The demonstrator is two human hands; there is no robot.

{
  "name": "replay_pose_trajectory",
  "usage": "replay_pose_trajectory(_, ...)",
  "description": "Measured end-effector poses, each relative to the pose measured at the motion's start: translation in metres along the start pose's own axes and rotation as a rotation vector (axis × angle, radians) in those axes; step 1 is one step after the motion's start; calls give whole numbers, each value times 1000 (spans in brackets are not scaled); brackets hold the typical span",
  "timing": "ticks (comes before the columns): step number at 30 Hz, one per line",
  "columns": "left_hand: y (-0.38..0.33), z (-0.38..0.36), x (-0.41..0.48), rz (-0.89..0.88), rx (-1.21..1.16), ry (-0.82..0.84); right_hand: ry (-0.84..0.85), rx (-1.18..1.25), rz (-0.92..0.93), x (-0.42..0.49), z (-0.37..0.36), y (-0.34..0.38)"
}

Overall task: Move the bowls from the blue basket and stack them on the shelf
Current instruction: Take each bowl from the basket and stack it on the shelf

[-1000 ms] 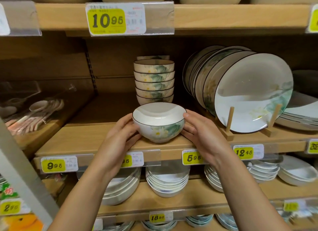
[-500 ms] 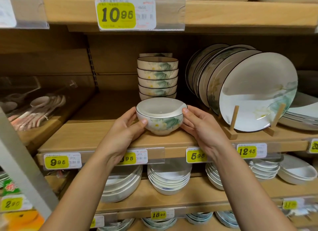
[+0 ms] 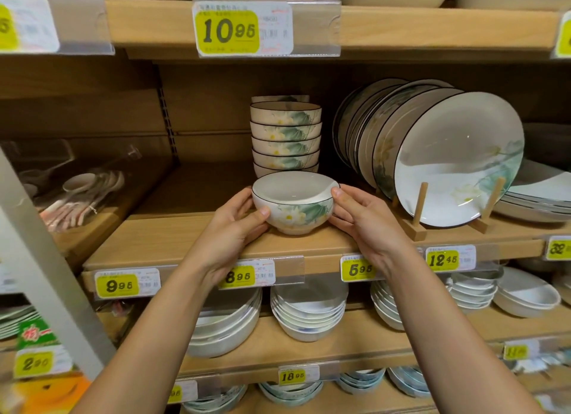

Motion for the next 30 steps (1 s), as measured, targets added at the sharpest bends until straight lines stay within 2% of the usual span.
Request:
replay_pose_trajectory(2, -1, 3, -3, 29, -29, -18, -30, 14, -10, -4, -2, 2)
replay_pose_trajectory(4, -3, 11, -9, 30, 11, -89, -131, 25, -29, -9, 4, 3)
replay_pose_trajectory(6, -9, 20, -20, -13, 72, -164, -266, 14, -34, -20, 13, 4)
replay_pose_trajectory(9, -16, 30, -40, -115, 37, -223, -382, 20, 30, -49, 18, 9)
replay_pose_trajectory(13, -10, 29, -67, -159, -75, -175, -473, 63, 107, -93, 19, 7)
replay_pose_trajectory(17, 14, 20, -92, -75, -115, -169, -546, 84, 62, -133, 22, -9)
replay_pose_trajectory(22, 30, 28, -137, -24, -161, -217, -553, 119, 28, -169, 19, -25)
replay_pose_trajectory(25, 36, 46, -172, -51, -94, -347, -501, 118, -31, -187, 10, -43)
replay_pose_trajectory(30, 63, 73, -263, -20, 26, -555, -351, 119, -244, -228, -16, -100)
Point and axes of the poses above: each hand's wrist, its own x-axis towards the middle knuckle, its own z-axis out of the back of the hand, y = z × x, the point moved 7 cm from there along x, towards the middle knuckle, and after that the axes turned 7 degrees about -x, right-handed, at the moved point
